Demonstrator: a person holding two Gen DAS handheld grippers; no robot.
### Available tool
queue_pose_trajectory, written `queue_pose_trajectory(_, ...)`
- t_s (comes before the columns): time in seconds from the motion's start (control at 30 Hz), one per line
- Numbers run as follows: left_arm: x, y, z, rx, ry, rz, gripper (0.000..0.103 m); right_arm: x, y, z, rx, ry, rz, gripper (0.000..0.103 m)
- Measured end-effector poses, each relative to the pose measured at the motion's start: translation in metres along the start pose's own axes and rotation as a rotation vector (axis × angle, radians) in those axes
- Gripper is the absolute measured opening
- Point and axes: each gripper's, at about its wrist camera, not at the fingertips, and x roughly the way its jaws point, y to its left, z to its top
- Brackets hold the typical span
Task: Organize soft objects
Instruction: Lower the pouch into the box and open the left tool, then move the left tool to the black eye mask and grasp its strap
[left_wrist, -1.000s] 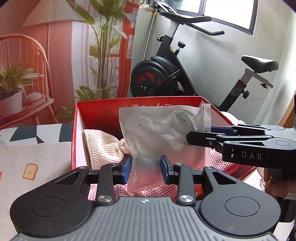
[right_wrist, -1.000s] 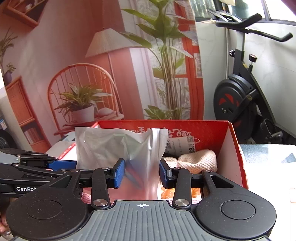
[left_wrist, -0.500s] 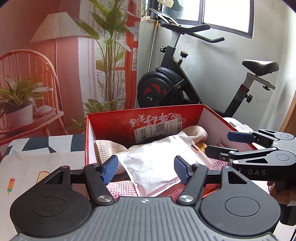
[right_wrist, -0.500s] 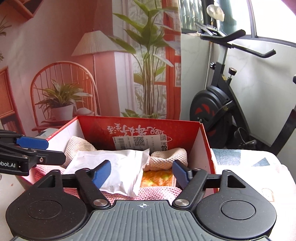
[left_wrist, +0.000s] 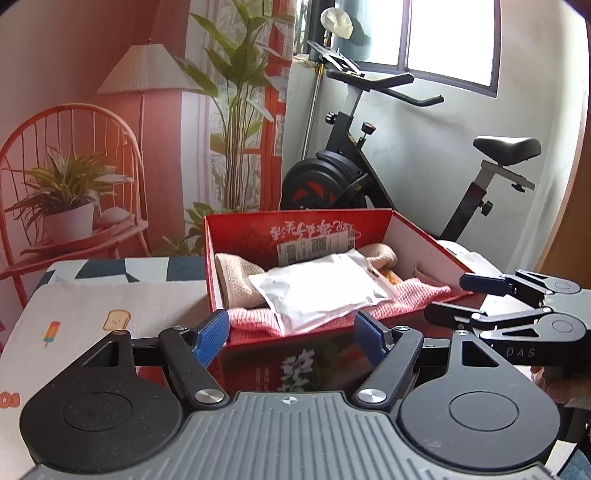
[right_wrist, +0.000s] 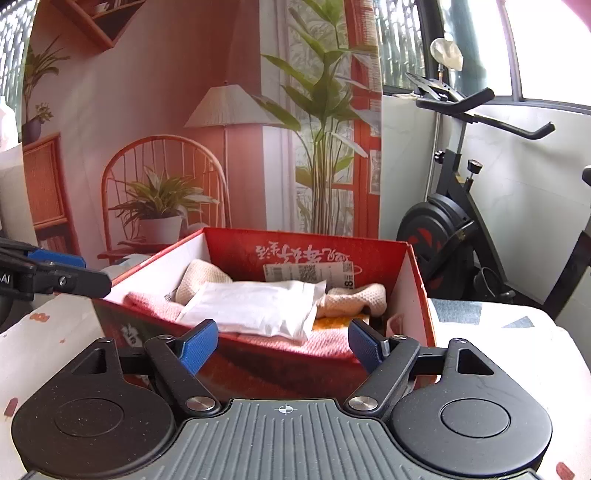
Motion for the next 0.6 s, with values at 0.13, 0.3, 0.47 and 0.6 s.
queue_pose_trajectory(0.13,-0.003,0.007,-0.023,-0.056,0.055,0.022,0.076,-0.012,0.004,-0.008,0.009,-0.010,0.006,0.073)
queue_pose_trajectory(0.3,-0.010,0.016,-0.048,-0.141,0.101,0.035,0.075,-0.023,0.011,-0.014,0.007,-0.014,0.017,0.071)
queue_pose_trajectory(0.47,-0.013,0.016,-0.074,-0.169,0.178,0.035,0.075,-0.024,0.018,-0.024,-0.010,0.015,0.033,0.069)
queue_pose_trajectory(0.6,-0.012,0.015,-0.096,-0.165,0.236,0.046,0.075,-0.019,0.024,-0.038,-0.014,0.055,0.035,0.067)
